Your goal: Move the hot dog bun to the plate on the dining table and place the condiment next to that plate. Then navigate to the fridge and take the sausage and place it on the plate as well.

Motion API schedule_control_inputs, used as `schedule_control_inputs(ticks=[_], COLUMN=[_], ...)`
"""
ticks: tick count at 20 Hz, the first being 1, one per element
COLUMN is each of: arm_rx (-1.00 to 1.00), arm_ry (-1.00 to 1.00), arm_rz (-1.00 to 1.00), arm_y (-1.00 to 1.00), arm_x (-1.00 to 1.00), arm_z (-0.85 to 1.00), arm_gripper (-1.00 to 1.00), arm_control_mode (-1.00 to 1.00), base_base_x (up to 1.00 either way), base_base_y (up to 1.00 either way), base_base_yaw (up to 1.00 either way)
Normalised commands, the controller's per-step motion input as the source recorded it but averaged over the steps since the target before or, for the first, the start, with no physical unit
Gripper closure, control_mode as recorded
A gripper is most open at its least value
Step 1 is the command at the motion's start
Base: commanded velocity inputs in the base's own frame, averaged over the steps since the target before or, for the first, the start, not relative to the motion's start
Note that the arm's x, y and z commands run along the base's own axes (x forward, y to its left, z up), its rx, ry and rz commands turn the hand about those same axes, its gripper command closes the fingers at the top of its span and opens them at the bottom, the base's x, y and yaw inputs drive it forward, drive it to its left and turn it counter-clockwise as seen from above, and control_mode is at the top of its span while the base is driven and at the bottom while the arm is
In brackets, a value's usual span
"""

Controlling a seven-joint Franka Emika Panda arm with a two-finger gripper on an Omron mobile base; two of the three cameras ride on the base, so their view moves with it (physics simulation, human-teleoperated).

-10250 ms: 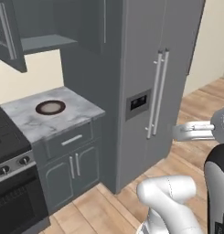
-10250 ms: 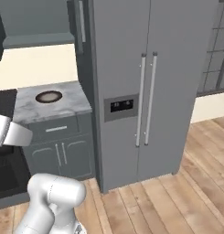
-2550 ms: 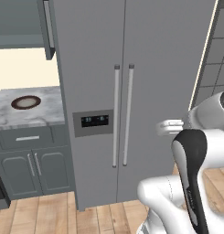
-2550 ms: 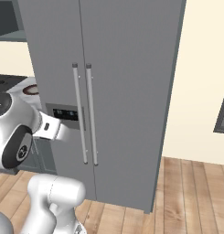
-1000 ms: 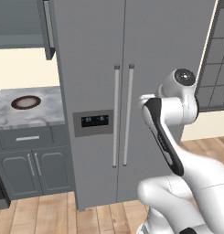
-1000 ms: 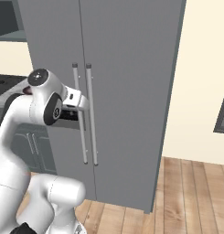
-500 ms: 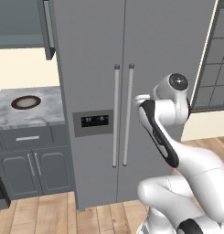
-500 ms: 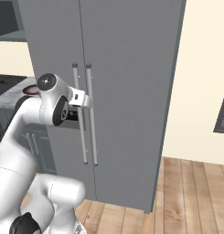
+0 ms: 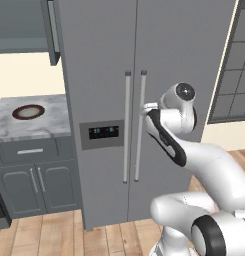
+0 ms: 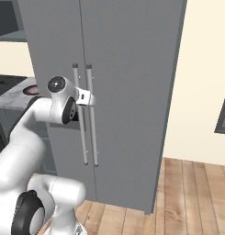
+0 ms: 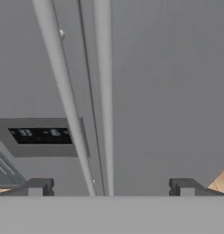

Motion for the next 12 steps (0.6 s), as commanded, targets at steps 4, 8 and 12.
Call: schedule_control_inputs(ticks=[4, 8, 12], arm_rx=[0.00, 0.00, 0.00], arm_ry=[0.00, 0.00, 0.00], arm_rz=[0.00, 0.00, 0.01], arm_y=[0.00, 0.00, 0.03], arm_x=[0.55, 0.56, 0.51], arm_z=[-0.15, -0.18, -0.23], arm_gripper=[-1.00, -1.00, -1.00], arm_control_mode=[-1.00, -1.00, -1.00], base_base_x=[0.00, 0.00, 0.00], base_base_y=[0.00, 0.00, 0.00], base_base_yaw=[0.00, 0.00, 0.00])
